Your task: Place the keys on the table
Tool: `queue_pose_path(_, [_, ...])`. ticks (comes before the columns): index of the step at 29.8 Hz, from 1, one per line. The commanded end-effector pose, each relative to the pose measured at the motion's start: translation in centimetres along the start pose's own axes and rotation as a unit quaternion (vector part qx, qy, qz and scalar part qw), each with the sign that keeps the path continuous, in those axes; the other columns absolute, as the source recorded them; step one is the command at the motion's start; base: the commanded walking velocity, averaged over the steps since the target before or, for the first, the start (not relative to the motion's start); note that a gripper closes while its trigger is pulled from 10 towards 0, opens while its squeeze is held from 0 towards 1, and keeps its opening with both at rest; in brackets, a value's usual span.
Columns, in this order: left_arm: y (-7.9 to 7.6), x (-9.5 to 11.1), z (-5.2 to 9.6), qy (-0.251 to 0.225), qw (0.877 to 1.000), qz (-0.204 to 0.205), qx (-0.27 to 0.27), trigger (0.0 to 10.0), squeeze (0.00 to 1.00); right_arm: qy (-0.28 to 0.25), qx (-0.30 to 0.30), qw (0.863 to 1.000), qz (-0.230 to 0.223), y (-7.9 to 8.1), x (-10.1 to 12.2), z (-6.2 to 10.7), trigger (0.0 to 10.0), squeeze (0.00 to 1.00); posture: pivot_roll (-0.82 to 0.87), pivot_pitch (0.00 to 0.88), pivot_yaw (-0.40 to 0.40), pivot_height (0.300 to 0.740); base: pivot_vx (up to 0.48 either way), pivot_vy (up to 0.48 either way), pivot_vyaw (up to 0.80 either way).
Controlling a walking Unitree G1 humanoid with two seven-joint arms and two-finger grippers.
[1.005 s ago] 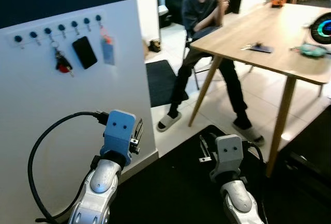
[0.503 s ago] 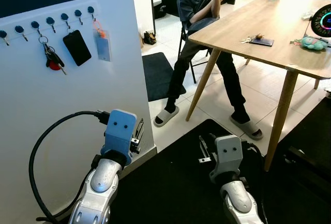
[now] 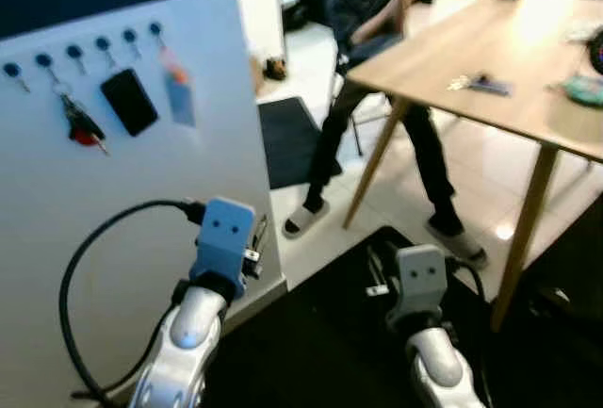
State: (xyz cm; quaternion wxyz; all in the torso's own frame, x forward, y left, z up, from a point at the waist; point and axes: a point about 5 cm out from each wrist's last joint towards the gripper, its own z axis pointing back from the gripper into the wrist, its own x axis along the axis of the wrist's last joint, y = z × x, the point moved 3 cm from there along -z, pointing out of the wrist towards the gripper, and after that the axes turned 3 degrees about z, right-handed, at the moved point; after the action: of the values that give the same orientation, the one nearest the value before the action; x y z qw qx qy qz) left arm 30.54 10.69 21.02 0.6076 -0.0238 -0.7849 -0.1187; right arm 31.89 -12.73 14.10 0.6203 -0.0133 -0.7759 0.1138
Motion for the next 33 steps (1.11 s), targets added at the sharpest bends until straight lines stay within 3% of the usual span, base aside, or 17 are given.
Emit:
queue_pose_path(1, [0.5,-0.5,0.3,0.010,1.000,-0.011,0.008,10.0,0.00,0.006,0.012,1.000,-0.006,0.8,-0.2,0.1,10.0,0.00,0.06,0.176,0.103,0.740,0.480,0.000,0.00])
queue_pose_path(10, [0.6,-0.6,0.3,0.012,1.000,-0.009,0.013,10.0,0.00,0.003,0.020,1.000,0.010,1.0,-0.1,0.1,10.0,0.00,0.06,0.174,0.101,0.740,0.373,0.000,0.00])
queue_pose_path(28, [1.8,-0.5,0.5,0.012,0.998,-0.017,0.054,10.0,0.00,0.006,0.031,0.999,0.003,1.3,-0.2,0.3,10.0,0.00,0.07,0.181,0.103,0.740,0.000,0.000,0.77])
queue_pose_path(33, [2.3,-0.6,0.5,0.019,0.997,-0.020,0.068,10.0,0.00,0.009,0.033,0.999,-0.001,1.4,-0.4,0.4,10.0,0.00,0.07,0.183,0.104,0.740,0.000,0.000,0.00])
